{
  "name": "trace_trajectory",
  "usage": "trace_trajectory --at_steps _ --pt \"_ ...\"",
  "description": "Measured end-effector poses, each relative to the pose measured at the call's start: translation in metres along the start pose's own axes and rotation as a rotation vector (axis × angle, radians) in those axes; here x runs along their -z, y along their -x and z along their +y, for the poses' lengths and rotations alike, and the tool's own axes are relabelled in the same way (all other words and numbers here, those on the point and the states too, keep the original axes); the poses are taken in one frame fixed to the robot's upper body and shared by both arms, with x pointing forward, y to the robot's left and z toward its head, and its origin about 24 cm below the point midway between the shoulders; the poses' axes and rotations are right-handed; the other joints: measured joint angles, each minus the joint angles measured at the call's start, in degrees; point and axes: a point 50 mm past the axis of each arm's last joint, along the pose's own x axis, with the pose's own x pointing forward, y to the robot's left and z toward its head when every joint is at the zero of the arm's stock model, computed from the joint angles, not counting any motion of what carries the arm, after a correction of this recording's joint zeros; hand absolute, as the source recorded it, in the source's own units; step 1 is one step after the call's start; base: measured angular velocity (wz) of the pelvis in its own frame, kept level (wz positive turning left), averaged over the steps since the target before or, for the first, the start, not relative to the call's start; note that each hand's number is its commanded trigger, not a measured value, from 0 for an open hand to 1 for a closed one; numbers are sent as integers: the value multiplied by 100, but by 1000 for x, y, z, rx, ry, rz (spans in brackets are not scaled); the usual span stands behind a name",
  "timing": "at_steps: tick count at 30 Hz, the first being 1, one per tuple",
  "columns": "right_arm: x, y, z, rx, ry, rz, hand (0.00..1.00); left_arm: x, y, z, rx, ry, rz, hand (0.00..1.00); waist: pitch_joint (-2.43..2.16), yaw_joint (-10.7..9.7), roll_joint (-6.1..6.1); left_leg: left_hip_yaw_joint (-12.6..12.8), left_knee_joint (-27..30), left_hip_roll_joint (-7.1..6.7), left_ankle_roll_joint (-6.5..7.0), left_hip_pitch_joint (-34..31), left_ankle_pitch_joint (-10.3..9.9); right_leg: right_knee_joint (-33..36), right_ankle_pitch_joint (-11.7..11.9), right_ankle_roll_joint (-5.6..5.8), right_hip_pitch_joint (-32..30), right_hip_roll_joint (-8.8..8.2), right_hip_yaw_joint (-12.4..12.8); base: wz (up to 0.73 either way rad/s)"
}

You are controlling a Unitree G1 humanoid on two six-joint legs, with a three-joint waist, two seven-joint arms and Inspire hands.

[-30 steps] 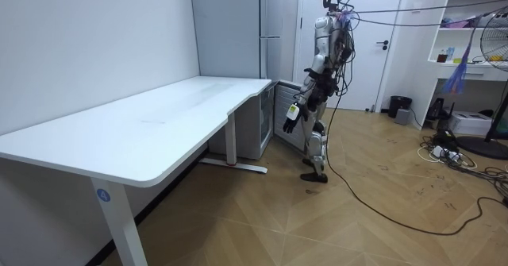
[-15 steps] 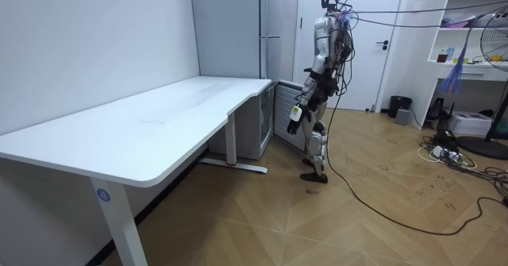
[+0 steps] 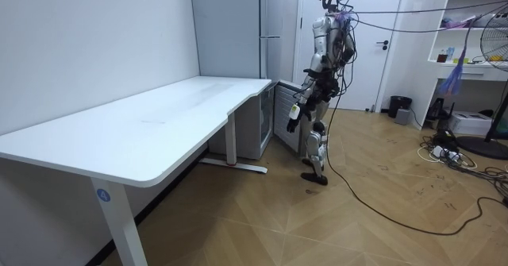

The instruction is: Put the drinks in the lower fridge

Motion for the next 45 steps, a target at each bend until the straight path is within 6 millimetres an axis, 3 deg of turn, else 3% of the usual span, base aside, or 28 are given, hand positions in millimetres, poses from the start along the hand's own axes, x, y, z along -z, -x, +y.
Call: trace_trajectory --at_steps 3,6,8,9,11,14,16,21,24,27,30,31,35,38,41,45 --pt "24 -13 17 -95 16 137 0 -11 -2 2 3 -39 -11 0 5 81 69 -84 96 -17 17 -70 -22 73 -13 -9 -57 -7 13 -5" --pt "60 -20 43 -230 42 350 0 -35 -4 5 -8 -63 -61 0 13 332 75 -164 165 -40 19 -181 -20 160 -19 -21 -135 -46 -48 14" --pt "100 -25 76 -377 75 550 0 -52 -3 1 -20 -97 -99 0 17 599 76 -335 186 -96 41 -273 22 184 -47 -12 -183 -136 -194 35" --pt "109 -26 86 -417 82 591 0 -55 -2 0 -25 -104 -107 0 22 651 80 -390 187 -111 49 -289 36 187 -61 -6 -184 -161 -248 44" --pt "138 -27 124 -580 107 736 0 -59 -2 -2 -33 -109 -116 0 38 941 84 -598 171 -179 80 -317 78 249 -140 25 -176 -269 -431 50" --pt "153 -28 152 -701 114 821 0 -57 0 -2 -42 -103 -103 0 56 1233 86 -731 158 -229 129 -361 106 242 -204 96 -129 -389 -666 50" --pt "158 -26 158 -733 122 872 0 -47 1 -7 -29 -105 -64 0 93 1309 80 -783 116 -265 168 -366 127 239 -229 141 -113 -447 -734 29" --pt "158 -25 152 -708 135 915 0 -38 1 -8 -23 -71 -19 0 149 1418 -26 -734 16 -287 247 -387 172 136 -182 239 -84 -508 -857 15" --pt "146 -28 135 -652 169 899 0 -38 2 -7 -26 -55 -30 0 110 1377 -95 -711 -33 -285 267 -355 172 77 -159 276 -35 -510 -875 5" --pt "119 -37 97 -507 244 838 0 -40 1 -2 -36 13 -45 0 110 1175 -104 -712 -78 -271 281 -230 165 -140 -115 342 189 -492 -893 20" --pt "87 -40 50 -301 321 748 0 -29 0 5 -53 99 -16 0 111 903 -113 -705 -167 -259 295 -60 174 -344 -88 386 451 -473 -902 14" --pt "74 -39 31 -210 342 700 0 -27 -1 11 -68 141 -14 0 84 795 -150 -695 -171 -258 297 -62 173 -366 -87 390 466 -473 -908 8" --pt "27 -22 -29 84 455 590 0 -18 -2 22 -121 243 -8 0 46 553 -203 -703 -252 -241 297 29 172 -465 -75 405 587 -440 -926 4" --pt "5 -1 -64 263 585 614 0 -17 -2 26 -137 288 -25 0 24 392 -212 -721 -277 -212 297 50 162 -479 -76 405 627 -427 -1036 10" --pt "-4 18 -86 399 705 687 0 -12 -2 28 -148 327 -28 0 27 342 -208 -721 -273 -180 273 118 149 -491 -77 396 692 -394 -1040 0" --pt "-6 23 -93 450 807 738 0 -5 -3 25 -140 330 -6 0 33 314 -194 -734 -250 -165 247 161 134 -558 -75 362 777 -376 -1116 0"
